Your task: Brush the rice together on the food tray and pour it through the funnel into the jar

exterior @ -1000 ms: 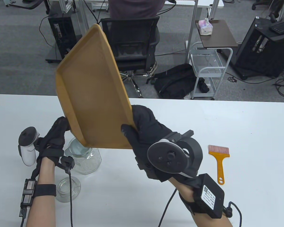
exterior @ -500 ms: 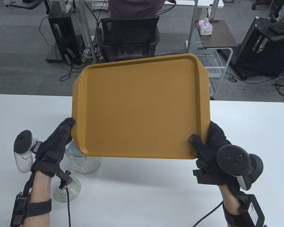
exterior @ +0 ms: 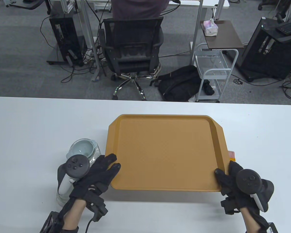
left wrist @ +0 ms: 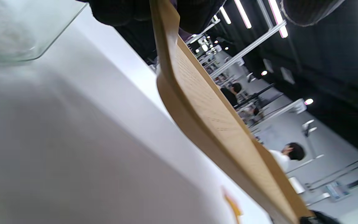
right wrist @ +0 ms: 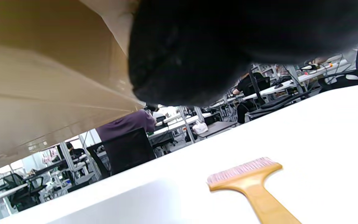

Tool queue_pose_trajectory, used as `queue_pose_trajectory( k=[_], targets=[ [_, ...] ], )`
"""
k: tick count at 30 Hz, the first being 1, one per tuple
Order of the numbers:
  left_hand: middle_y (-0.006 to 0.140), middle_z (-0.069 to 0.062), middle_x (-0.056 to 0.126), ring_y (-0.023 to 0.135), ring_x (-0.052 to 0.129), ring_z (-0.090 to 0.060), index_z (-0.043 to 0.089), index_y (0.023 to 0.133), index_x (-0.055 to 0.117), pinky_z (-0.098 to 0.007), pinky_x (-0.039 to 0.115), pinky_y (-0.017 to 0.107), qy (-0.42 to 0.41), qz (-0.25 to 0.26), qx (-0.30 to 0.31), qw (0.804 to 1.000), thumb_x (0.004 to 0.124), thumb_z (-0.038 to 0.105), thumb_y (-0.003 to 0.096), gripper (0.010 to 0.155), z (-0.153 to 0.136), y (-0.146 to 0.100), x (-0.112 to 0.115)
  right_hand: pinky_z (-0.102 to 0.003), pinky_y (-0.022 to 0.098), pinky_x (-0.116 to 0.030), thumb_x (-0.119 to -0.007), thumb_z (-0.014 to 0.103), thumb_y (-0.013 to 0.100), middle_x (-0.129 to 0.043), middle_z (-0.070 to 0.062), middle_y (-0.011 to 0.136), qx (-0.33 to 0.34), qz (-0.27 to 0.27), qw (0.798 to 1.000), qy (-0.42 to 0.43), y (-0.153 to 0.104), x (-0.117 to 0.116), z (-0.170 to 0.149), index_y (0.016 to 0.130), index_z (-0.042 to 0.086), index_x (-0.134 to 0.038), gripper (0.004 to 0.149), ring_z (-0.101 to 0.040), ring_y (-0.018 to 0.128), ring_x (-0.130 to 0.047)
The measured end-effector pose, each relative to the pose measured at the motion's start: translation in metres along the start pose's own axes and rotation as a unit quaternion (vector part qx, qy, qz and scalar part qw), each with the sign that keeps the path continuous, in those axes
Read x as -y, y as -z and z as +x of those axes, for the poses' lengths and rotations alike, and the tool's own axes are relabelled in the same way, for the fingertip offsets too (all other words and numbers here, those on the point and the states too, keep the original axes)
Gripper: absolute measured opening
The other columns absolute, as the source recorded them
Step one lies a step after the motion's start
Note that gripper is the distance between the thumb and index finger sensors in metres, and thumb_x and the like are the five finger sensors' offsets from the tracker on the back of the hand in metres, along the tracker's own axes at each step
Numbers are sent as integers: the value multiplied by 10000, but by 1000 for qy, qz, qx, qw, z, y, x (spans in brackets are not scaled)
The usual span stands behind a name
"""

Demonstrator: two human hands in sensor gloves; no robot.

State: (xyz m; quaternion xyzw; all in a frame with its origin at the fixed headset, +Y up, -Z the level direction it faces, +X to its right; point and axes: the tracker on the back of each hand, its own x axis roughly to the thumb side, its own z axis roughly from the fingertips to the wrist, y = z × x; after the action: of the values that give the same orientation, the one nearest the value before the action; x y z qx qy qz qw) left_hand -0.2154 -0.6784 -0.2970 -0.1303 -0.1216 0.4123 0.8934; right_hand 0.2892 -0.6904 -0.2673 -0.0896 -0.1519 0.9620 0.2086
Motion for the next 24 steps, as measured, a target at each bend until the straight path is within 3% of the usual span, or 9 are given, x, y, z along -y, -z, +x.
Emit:
queue_pose_trajectory(
  k=[6,15,21,24],
  targets=[
    [1109,-412,389,980,522,-601,111,1074,599,-717,435,688,-3,-5,-41,999,617,668,511,792,-29,7,34,-302,92,-915,-880,528,385,-949,-204,605,4,18,998,-55,-8,-13,-4,766,-58,-839,701,-148,169,-1021],
    [1095,-421,432,968,555,-610,137,1055,647,-722,463,680,44,-41,-89,994,614,667,507,763,-46,6,52,-301,96,-918,-856,539,393,-946,-203,604,5,78,993,-92,-13,-35,-8,764,-59,-834,705,-147,174,-1024],
    [1097,-404,461,959,590,-597,145,1041,672,-706,502,677,108,-27,-105,988,616,663,504,748,-47,8,57,-313,101,-914,-832,545,403,-940,-209,607,3,107,986,-130,-17,-50,-7,770,-62,-827,710,-160,179,-1022],
    [1091,-393,510,946,630,-589,154,1025,701,-696,533,672,139,-16,-113,984,622,647,508,719,-44,8,59,-319,101,-915,-804,572,408,-951,-208,593,12,134,971,-199,-19,-59,-2,761,-55,-844,722,-169,179,-1026]
  ],
)
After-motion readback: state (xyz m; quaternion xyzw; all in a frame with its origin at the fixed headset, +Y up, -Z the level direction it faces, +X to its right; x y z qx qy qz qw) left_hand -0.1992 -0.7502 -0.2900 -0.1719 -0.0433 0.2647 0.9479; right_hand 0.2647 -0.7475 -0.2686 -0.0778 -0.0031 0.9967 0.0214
